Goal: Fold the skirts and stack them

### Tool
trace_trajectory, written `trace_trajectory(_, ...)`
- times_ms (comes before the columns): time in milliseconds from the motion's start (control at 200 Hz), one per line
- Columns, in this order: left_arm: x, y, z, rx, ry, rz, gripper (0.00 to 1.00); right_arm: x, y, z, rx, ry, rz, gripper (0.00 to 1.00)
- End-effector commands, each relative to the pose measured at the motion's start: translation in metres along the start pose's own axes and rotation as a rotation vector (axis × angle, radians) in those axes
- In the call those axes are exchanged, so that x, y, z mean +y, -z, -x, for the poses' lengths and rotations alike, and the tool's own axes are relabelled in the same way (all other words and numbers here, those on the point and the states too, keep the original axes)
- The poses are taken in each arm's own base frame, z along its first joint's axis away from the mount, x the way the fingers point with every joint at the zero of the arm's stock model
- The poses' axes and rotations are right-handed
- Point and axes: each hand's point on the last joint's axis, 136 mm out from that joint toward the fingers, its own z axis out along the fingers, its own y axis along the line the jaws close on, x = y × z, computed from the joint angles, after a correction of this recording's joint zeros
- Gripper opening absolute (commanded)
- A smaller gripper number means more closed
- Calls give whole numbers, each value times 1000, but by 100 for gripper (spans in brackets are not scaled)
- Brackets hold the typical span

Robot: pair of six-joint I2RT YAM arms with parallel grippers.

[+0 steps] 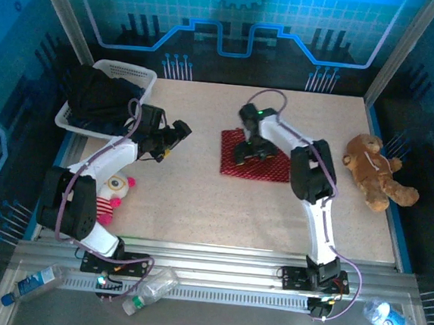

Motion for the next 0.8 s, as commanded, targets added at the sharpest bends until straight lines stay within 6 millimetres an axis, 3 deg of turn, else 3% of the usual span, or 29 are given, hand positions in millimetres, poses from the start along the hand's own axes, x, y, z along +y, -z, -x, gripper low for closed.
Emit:
trace_trajectory(0, -4, -1, 9, -18, 19, -2, 99, -65, -20, -24, 132, 57, -21, 100)
trace_trajectory(75, -5, 0, 11, -22, 22, 1, 99, -93, -21, -16, 109, 65, -2, 100)
trace_trajectory(140, -4, 1, 12, -28, 21, 11, 99, -116, -35, -12, 122, 74, 10, 100)
trace_trajectory(265, -1, 7, 15, -43, 4, 46, 99, -152, -36, 6, 85, 79, 34, 100)
trace_trajectory(435, 5, 16, 19, -69, -7, 85, 99, -187, -43, 18, 60, 127, 34, 100)
trace_trajectory(550, 9, 21, 21, -82, -11, 104, 99, -217, -46, 20, 61, 63, 10, 100)
trace_trajectory(655, 12, 24, 24, -95, -11, 112, 99, -221, -47, 22, 48, 39, 41, 100)
trace_trajectory(795, 9, 26, 28, -103, -16, 108, 99, -206, -42, 25, 39, 56, 76, 100)
